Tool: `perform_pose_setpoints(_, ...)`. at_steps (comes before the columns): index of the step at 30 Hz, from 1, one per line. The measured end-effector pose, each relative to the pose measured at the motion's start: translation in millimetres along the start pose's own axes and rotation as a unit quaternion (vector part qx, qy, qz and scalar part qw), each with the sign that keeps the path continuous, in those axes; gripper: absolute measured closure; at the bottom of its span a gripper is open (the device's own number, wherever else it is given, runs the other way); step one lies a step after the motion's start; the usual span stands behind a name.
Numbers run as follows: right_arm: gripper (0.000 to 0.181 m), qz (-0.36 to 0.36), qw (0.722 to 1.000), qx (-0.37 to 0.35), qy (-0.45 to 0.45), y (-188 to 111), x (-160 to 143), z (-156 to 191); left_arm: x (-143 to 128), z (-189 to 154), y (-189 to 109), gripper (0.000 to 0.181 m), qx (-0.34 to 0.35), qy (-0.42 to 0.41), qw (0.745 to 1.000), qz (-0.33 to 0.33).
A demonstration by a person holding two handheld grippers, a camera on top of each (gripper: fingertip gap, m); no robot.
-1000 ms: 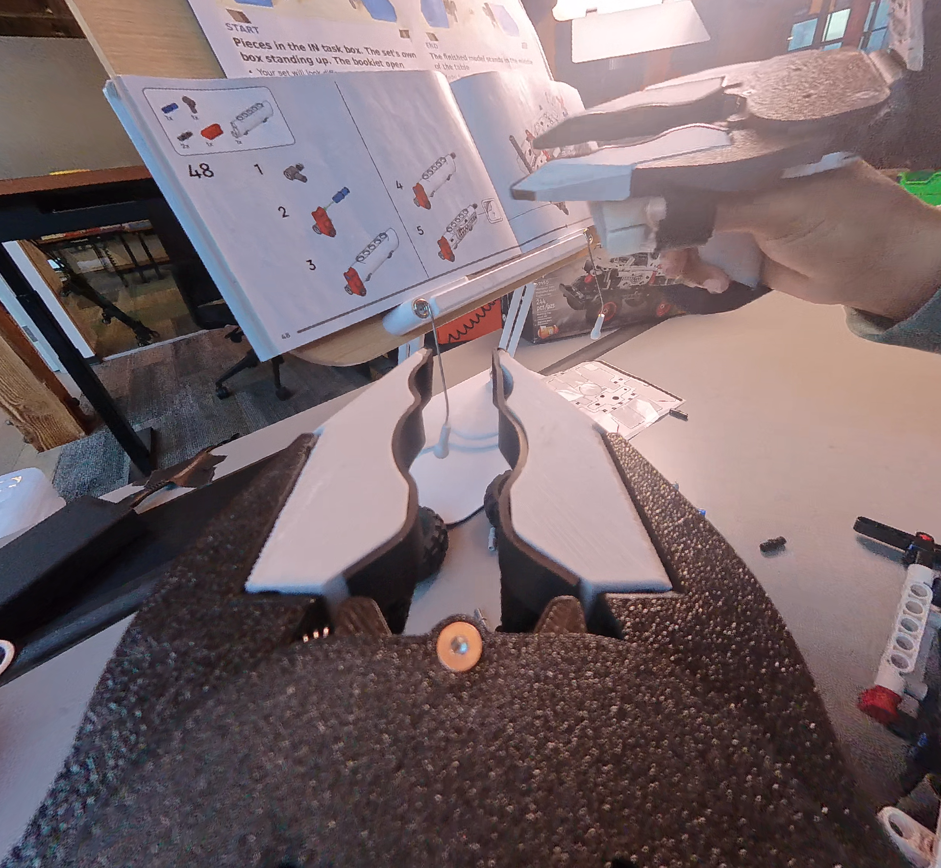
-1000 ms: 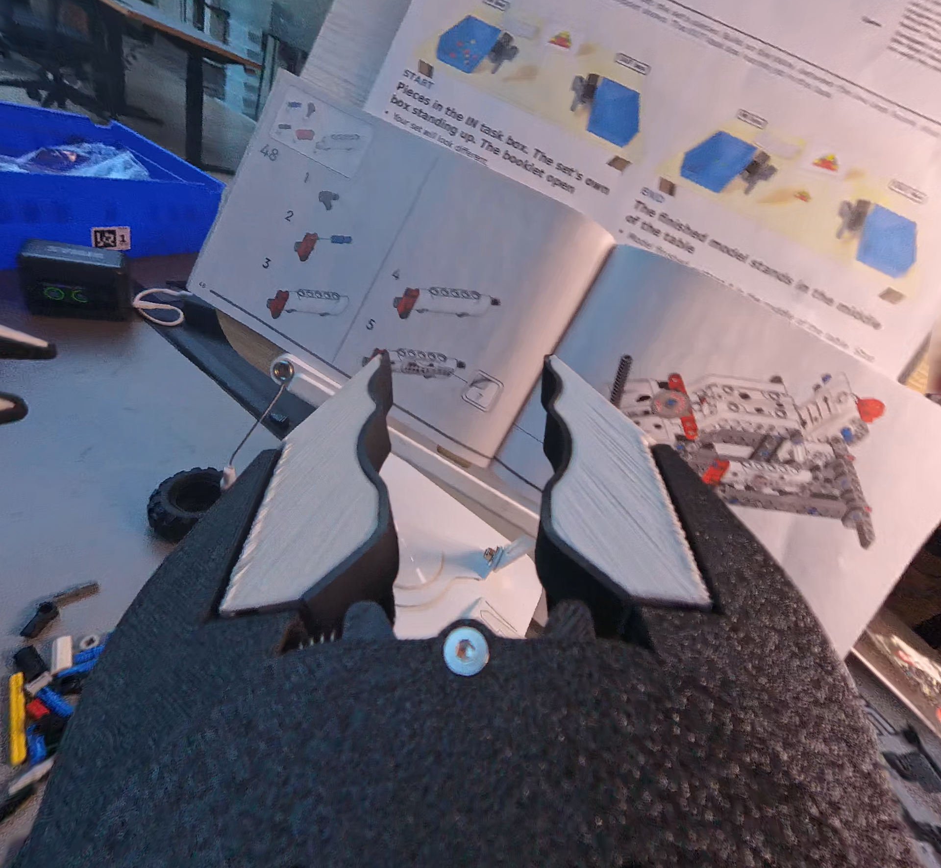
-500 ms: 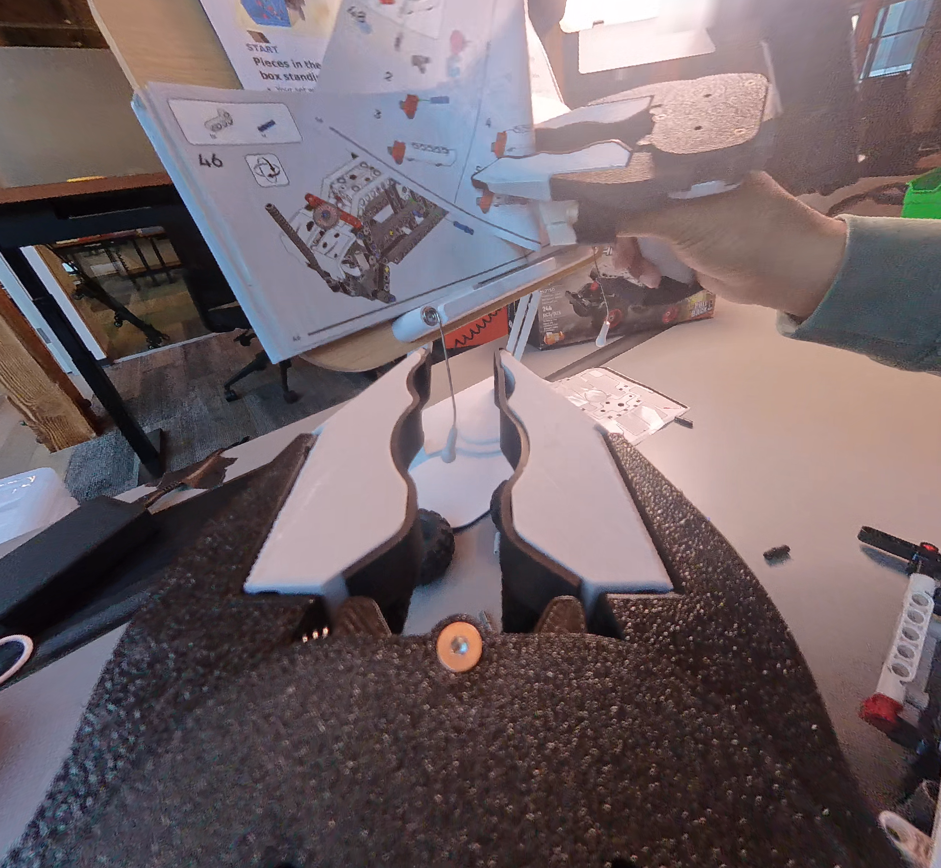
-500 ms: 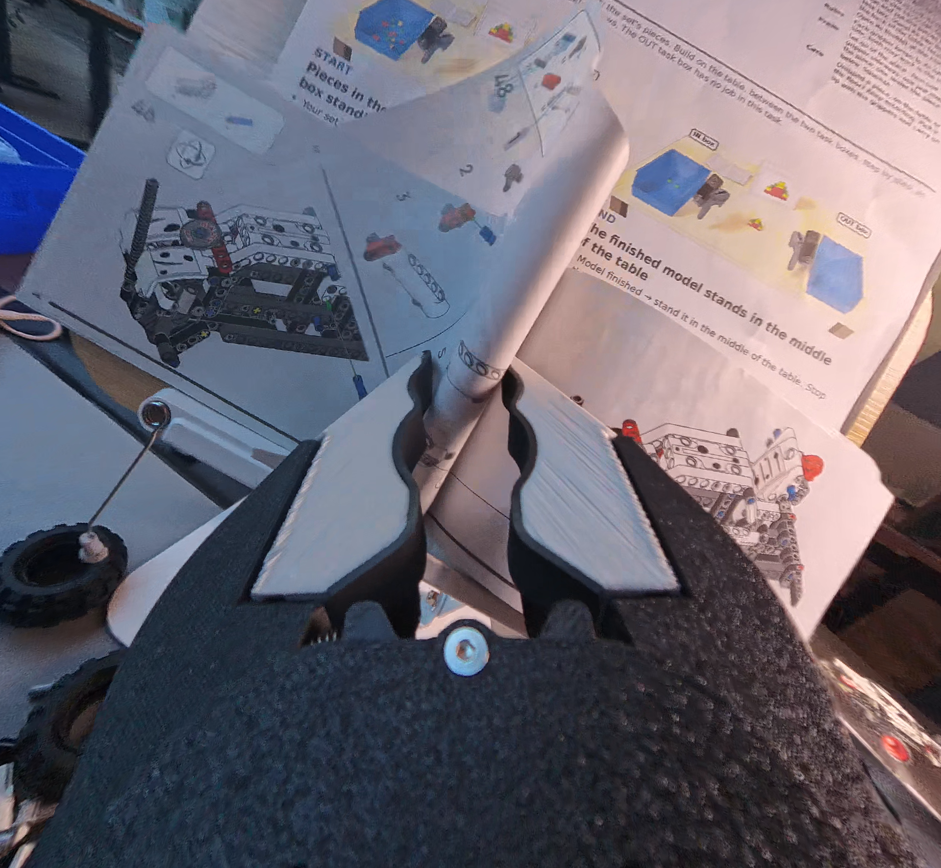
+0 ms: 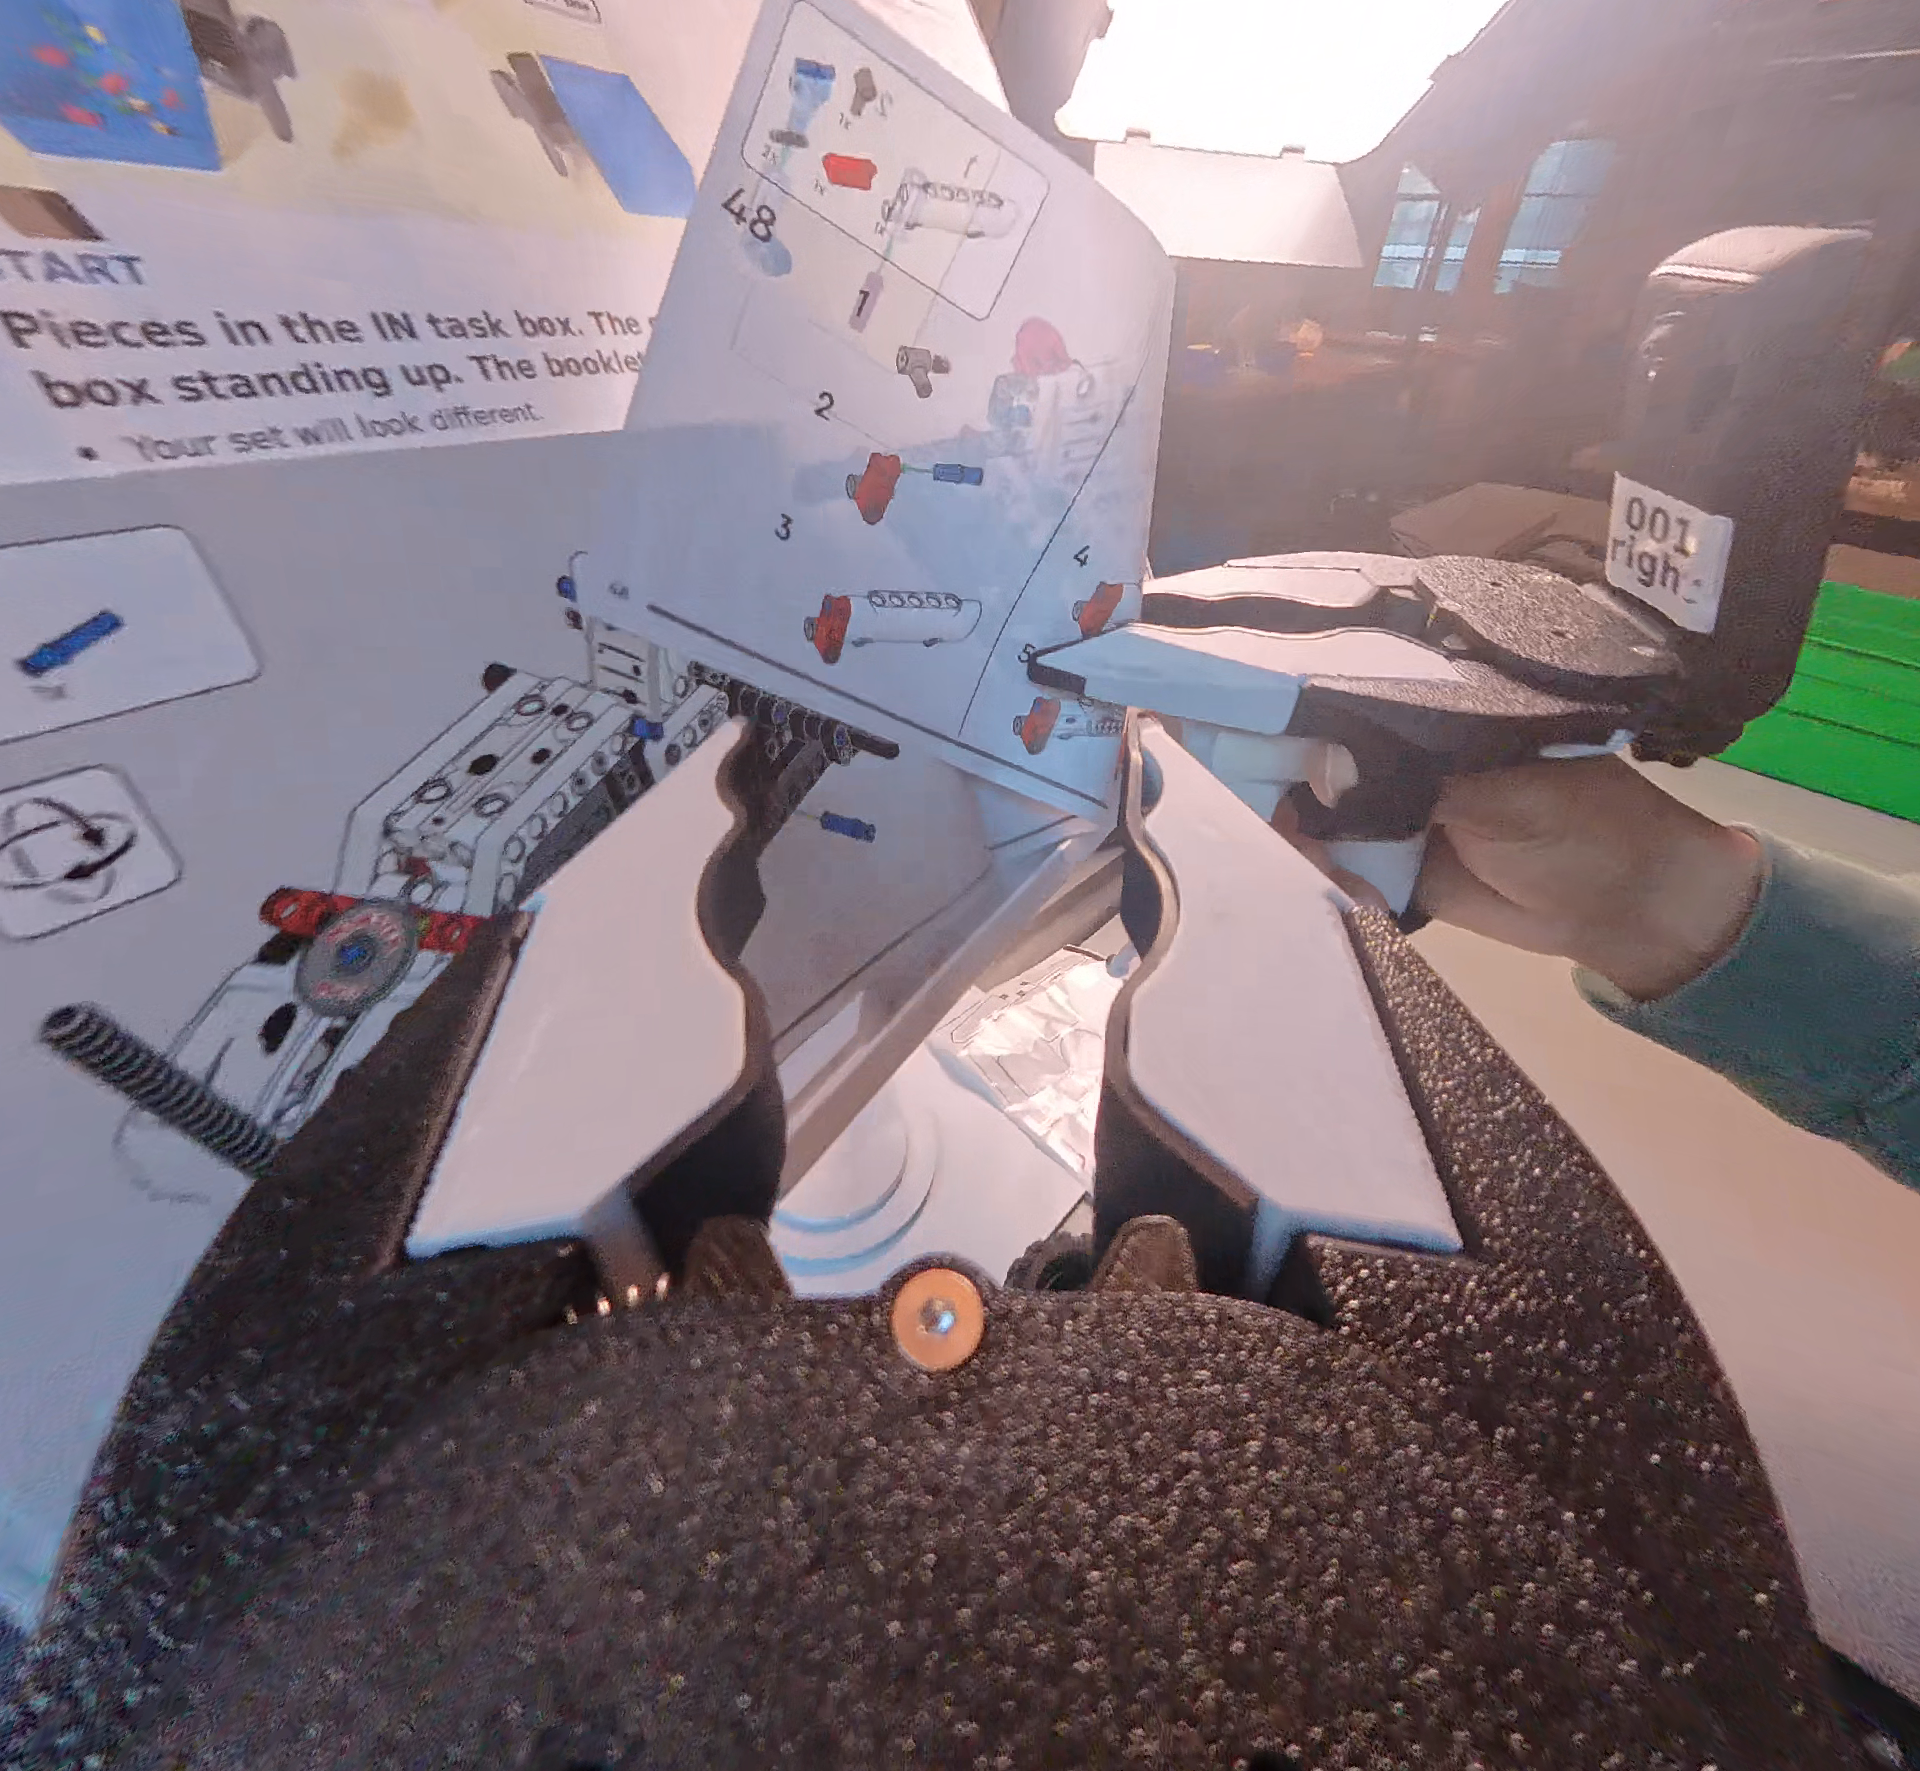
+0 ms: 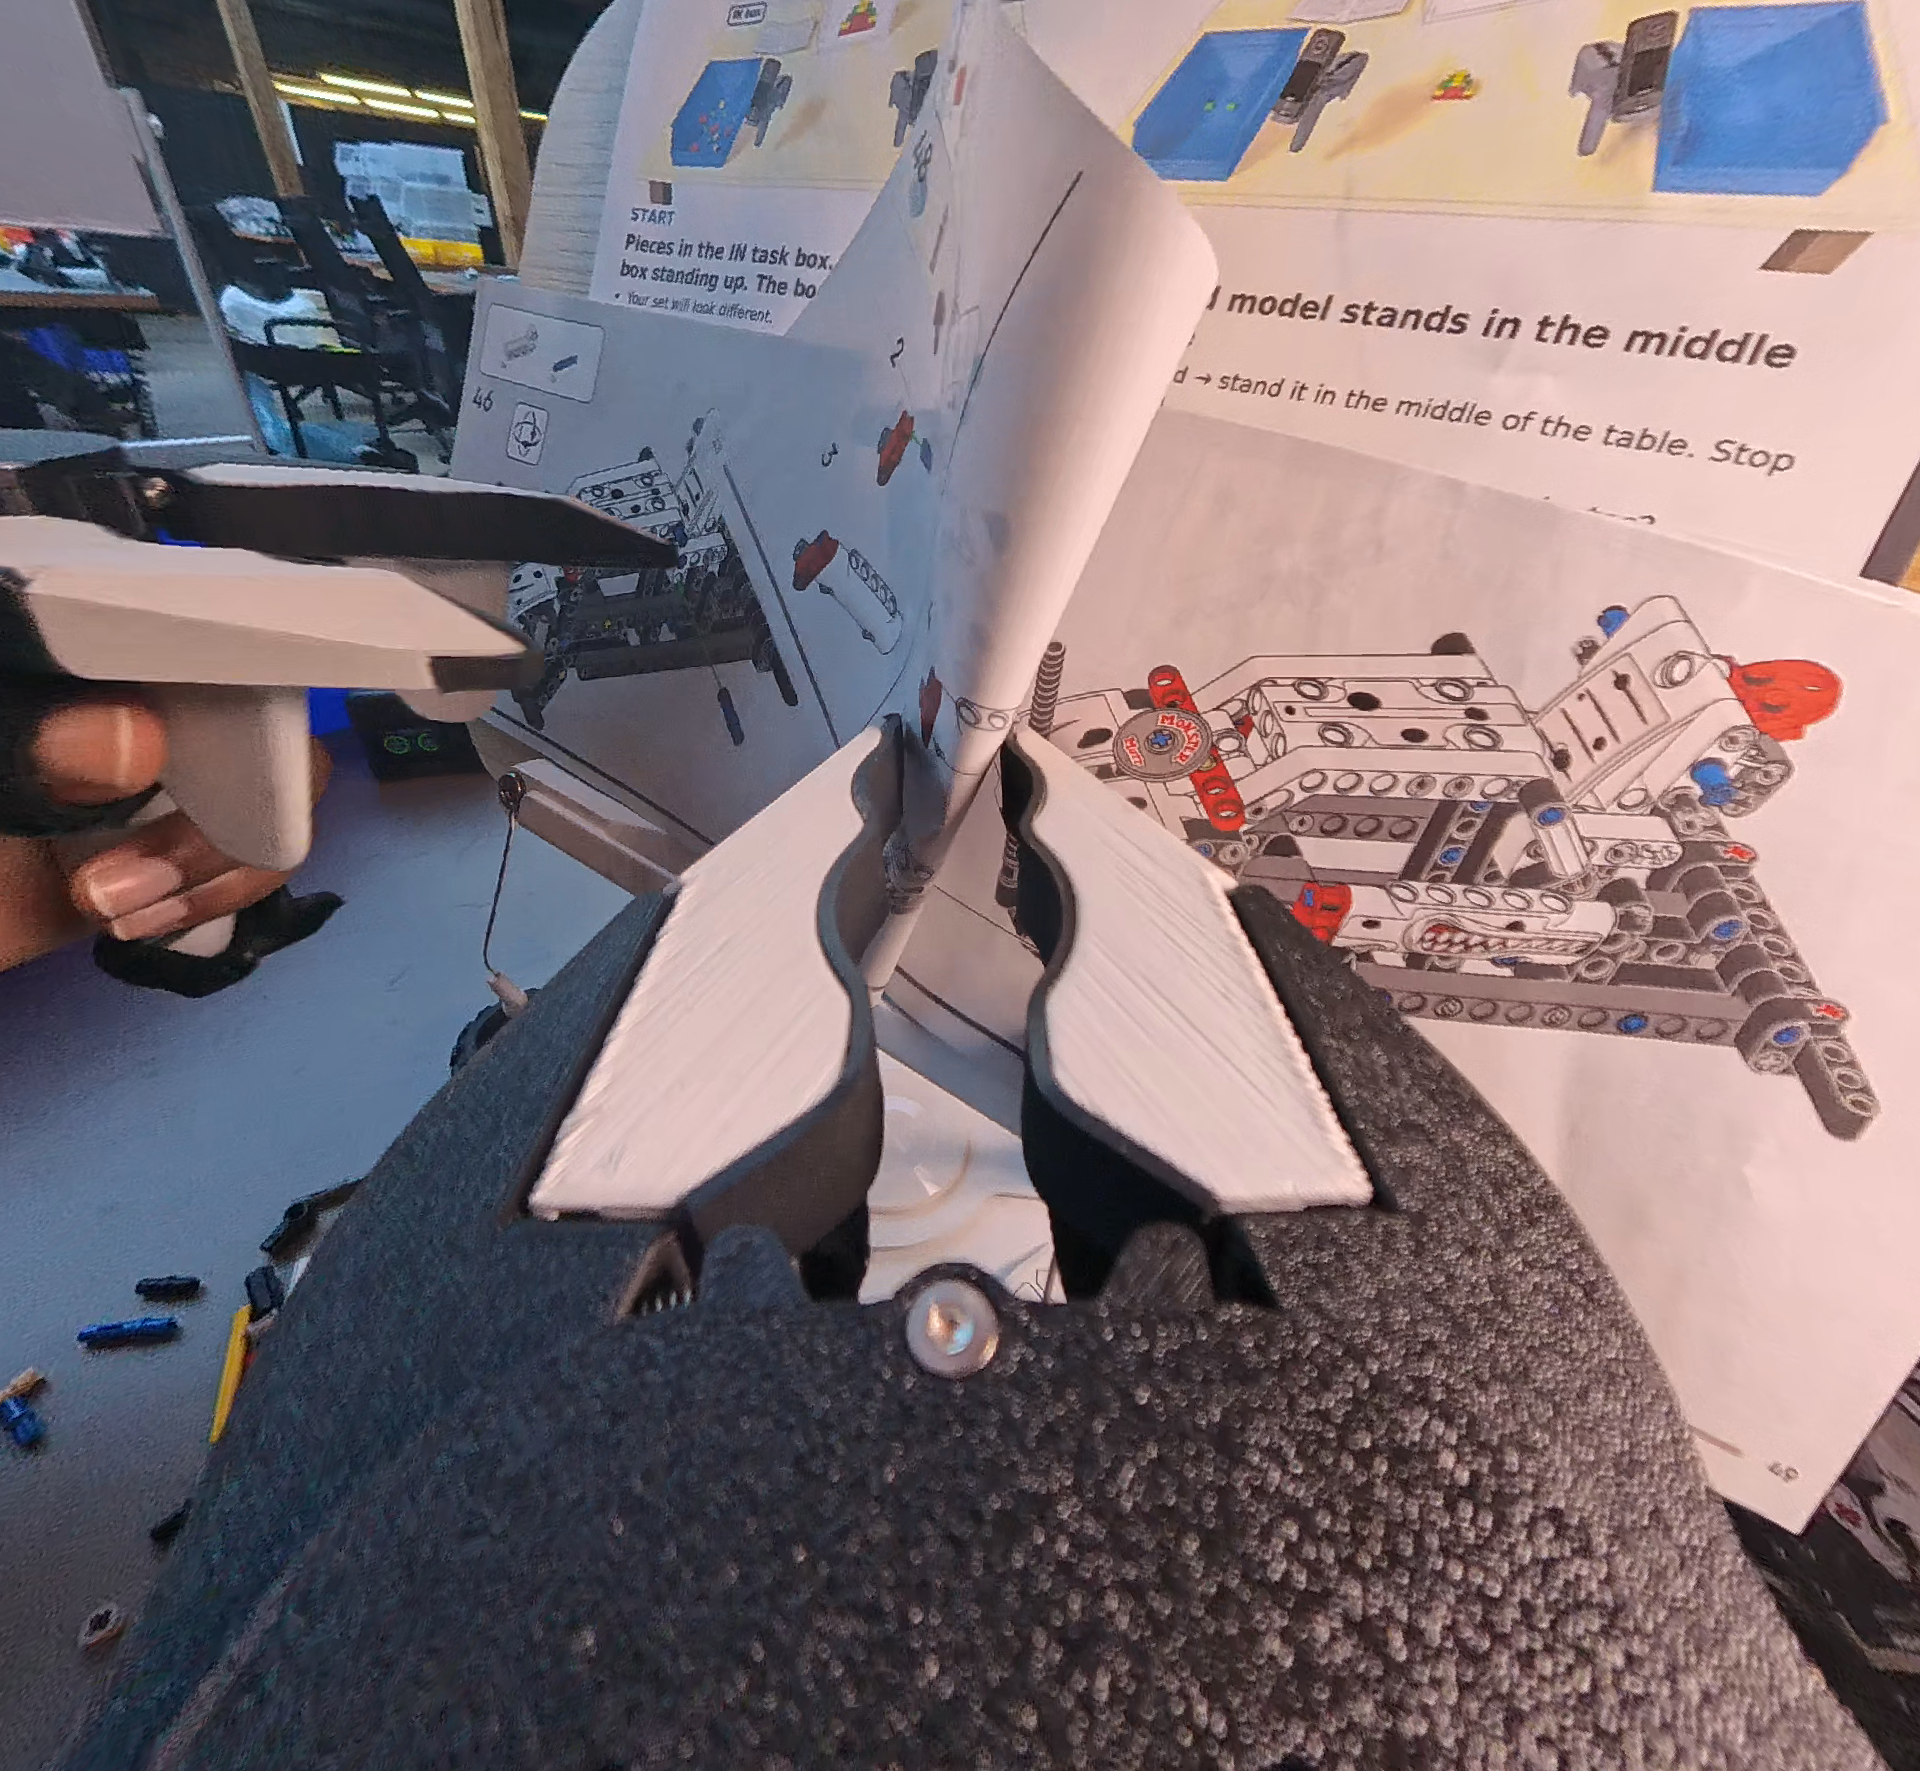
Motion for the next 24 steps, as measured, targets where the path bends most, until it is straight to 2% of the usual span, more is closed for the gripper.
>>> perform_pose_setpoints(4, 0.164, 0.002, 1.000, -0.002, 0.005, -4, 0, -8, 3, -8, 26, 0.119, -0.011, -0.040, 0.999, 0.010)
perform_pose_setpoints(6, 0.164, -0.003, 1.000, -0.007, 0.010, -7, 2, -13, 3, -13, 32, 0.129, -0.007, -0.038, 0.999, 0.013)
perform_pose_setpoints(10, 0.162, -0.017, 0.999, -0.027, 0.022, -13, 5, -20, 0, -17, 35, 0.134, 0.020, -0.031, 0.999, 0.037)
perform_pose_setpoints(14, 0.162, -0.026, 0.997, -0.043, 0.050, -18, 6, -30, -3, -14, 30, 0.127, 0.044, -0.082, 0.995, 0.026)
perform_pose_setpoints(16, 0.163, -0.025, 0.997, -0.044, 0.057, -18, 5, -31, -2, -13, 33, 0.122, 0.043, -0.105, 0.993, 0.017)
perform_pose_setpoints(18, 0.163, -0.022, 0.997, -0.054, 0.052, -19, 3, -30, 0, -13, 39, 0.123, 0.032, -0.113, 0.993, 0.005)
perform_pose_setpoints(20, 0.163, -0.021, 0.996, -0.067, 0.048, -23, 3, -31, 1, -15, 46, 0.130, 0.020, -0.107, 0.994, 0.005)
perform_pose_setpoints(24, 0.147, -0.061, 0.994, -0.070, 0.062, -46, 6, -31, 5, -30, 55, 0.151, -0.016, -0.058, 0.998, 0.013)
Point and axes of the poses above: each gripper's, where its closed fingertips meet, y out along the fingers, x out of its top, z = x × y across the jaws, the point moved 7 cm from there along -y, back along the fingers, and after that the axes turned 15 degrees about y, right-handed, at the moved point
